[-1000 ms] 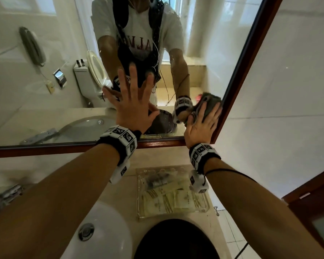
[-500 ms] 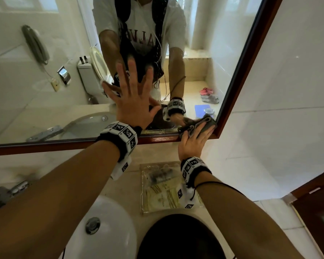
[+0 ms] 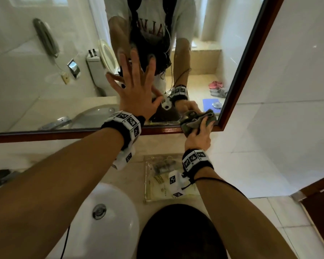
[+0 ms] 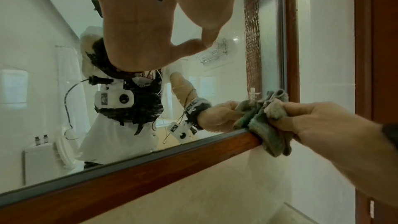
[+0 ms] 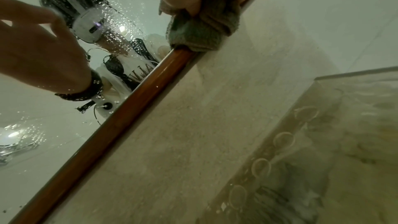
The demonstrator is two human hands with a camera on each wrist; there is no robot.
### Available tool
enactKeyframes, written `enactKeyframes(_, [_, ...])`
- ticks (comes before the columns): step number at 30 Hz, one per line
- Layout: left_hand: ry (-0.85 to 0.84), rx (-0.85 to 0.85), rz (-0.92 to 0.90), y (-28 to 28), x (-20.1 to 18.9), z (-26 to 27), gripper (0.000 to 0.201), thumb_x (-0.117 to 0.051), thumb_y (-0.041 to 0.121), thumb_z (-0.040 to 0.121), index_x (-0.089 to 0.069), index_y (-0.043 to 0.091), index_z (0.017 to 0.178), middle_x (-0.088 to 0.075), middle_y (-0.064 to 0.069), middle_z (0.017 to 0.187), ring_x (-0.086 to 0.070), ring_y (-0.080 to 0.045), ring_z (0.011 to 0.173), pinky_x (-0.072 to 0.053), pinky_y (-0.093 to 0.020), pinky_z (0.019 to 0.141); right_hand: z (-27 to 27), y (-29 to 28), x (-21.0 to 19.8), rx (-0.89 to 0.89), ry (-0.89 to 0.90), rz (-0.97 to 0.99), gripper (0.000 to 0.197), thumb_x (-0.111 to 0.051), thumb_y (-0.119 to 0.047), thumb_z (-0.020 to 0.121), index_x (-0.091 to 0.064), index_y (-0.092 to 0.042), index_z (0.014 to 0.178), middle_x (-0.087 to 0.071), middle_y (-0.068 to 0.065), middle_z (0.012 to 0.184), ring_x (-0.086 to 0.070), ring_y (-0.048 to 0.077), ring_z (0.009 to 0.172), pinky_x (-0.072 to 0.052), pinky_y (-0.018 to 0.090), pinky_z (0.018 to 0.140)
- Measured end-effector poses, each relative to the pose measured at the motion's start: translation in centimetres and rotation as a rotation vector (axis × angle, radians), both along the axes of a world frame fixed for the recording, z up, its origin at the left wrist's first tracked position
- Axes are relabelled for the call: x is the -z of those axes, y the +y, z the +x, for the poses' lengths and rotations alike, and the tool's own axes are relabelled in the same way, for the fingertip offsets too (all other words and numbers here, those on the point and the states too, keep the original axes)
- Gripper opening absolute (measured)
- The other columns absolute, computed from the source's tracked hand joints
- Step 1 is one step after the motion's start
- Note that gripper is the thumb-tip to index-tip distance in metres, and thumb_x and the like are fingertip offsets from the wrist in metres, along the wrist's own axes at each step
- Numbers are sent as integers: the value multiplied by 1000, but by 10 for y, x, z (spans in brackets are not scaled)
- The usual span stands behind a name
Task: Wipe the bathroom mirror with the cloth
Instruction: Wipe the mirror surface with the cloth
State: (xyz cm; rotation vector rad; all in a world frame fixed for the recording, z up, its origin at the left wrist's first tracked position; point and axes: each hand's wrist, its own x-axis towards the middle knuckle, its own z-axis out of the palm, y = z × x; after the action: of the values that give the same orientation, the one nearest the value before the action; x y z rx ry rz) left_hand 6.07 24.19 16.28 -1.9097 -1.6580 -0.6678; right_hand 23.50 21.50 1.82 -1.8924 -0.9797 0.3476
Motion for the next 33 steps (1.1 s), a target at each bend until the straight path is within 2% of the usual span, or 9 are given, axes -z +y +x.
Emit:
enactKeyframes(3, [-3,-8,19,0,-1,-1,108,-53,76,72,1,29,153,-5,-23,159,-4,-47,144,-11,-78,100,-9,0,-3,5,-9,-32,61,-45,-13,95,-28,-32,151,-8,1,163,-33,29,142,-41,42,102])
enactKeyframes(9, [35,81,61,-3,0,-23,95,-56,55,79,-2,30,154,-5,-20,159,-4,-40,146,-11,-72,106,-34,10,-10,52,11,-52,66,-43,-6,92,-25,-20,153,-6,8,163,-9,26,149,-33,46,110])
enactKeyframes(12, [75,112,91,-3,2,-42,90,-55,47,81,-6,27,154,-8,-23,158,-6,-39,146,-10,-66,111,-52,13,-12,81,8,-52,66,-43,-4,90,-25,-15,152,-9,11,162,-5,26,150,-33,48,111])
enactKeyframes(15, [102,147,113,-1,4,-66,88,-55,43,82,-9,24,154,-9,-24,158,-5,-40,146,-4,-60,114,-75,11,-14,86,11,-72,66,-42,-3,91,-23,-16,153,-6,8,163,-2,23,150,-34,47,111])
enactKeyframes(18, [99,178,137,-1,8,-92,83,-55,38,83,-14,22,153,-13,-26,157,-8,-42,145,-3,-59,116,-104,5,-20,74,22,-93,67,-39,-1,92,-19,-18,154,-3,5,163,1,21,150,-32,46,111])
enactKeyframes(22, [145,171,96,-5,11,-129,83,-52,42,83,-12,23,154,-11,-26,157,-8,-44,145,-4,-59,116,-149,2,-21,39,17,-116,68,-39,-1,92,-18,-19,154,-2,5,163,2,22,150,-31,44,112])
enactKeyframes(28, [175,145,52,-15,13,-173,88,-57,43,81,-10,27,154,-8,-25,158,-7,-43,145,-8,-61,115,-210,4,-11,-110,-23,-143,68,-43,-3,90,-19,-14,153,-3,12,162,3,30,149,-22,46,117])
enactKeyframes(33, [170,117,44,-16,3,-195,90,-58,44,82,-5,29,154,-5,-20,160,-5,-40,146,-11,-64,113,-246,-3,-16,-137,59,-113,66,-41,-2,91,-23,-18,153,-2,8,163,4,24,150,-23,42,119])
